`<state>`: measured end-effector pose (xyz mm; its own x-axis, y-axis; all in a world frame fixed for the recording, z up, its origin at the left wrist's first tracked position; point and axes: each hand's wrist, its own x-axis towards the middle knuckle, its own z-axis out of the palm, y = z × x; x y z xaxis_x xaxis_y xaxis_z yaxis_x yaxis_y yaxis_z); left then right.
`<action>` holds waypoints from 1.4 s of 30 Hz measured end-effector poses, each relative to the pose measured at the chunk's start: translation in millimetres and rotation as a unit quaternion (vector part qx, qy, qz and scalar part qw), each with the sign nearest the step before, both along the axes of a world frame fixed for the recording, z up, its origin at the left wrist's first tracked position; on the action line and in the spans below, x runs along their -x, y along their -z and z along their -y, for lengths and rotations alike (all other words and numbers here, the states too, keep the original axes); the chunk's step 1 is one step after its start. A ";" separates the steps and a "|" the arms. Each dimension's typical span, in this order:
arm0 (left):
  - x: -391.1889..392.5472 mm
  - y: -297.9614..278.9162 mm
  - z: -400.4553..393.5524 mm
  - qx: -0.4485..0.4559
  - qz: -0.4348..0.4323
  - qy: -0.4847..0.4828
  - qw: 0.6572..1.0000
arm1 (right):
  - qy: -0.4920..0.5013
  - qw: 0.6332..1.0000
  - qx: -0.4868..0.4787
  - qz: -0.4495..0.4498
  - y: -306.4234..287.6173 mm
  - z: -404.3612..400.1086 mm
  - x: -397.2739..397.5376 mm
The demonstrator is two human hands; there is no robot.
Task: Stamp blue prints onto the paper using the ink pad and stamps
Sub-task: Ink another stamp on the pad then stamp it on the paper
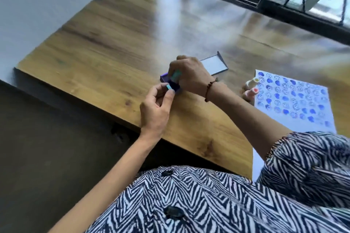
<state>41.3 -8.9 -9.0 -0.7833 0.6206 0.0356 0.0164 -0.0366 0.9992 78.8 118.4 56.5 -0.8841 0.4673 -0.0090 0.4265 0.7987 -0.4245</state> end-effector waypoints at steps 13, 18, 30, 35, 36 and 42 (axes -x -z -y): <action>-95.3 -29.5 -44.0 0.047 -0.230 0.447 0.863 | 0.453 0.843 0.098 -0.273 5.1 1.6 -204.2; -114.6 -29.7 -62.7 0.068 -0.378 0.509 0.770 | 0.363 0.926 -0.022 -0.097 14.4 -10.2 -205.6; -110.5 -25.6 -67.9 0.098 -0.454 0.507 0.726 | 0.304 0.951 -0.036 0.040 7.4 -16.7 -195.7; -110.7 -28.7 -67.0 0.105 -0.472 0.506 0.714 | 0.289 0.952 -0.064 0.074 9.0 -17.6 -192.2; -110.7 -29.3 -66.6 0.103 -0.477 0.507 0.711 | 0.286 0.952 -0.075 0.083 10.1 -17.4 -190.8; -112.0 -30.4 -66.8 0.112 -0.487 0.506 0.703 | 0.267 0.954 -0.088 0.102 11.8 -22.8 -186.7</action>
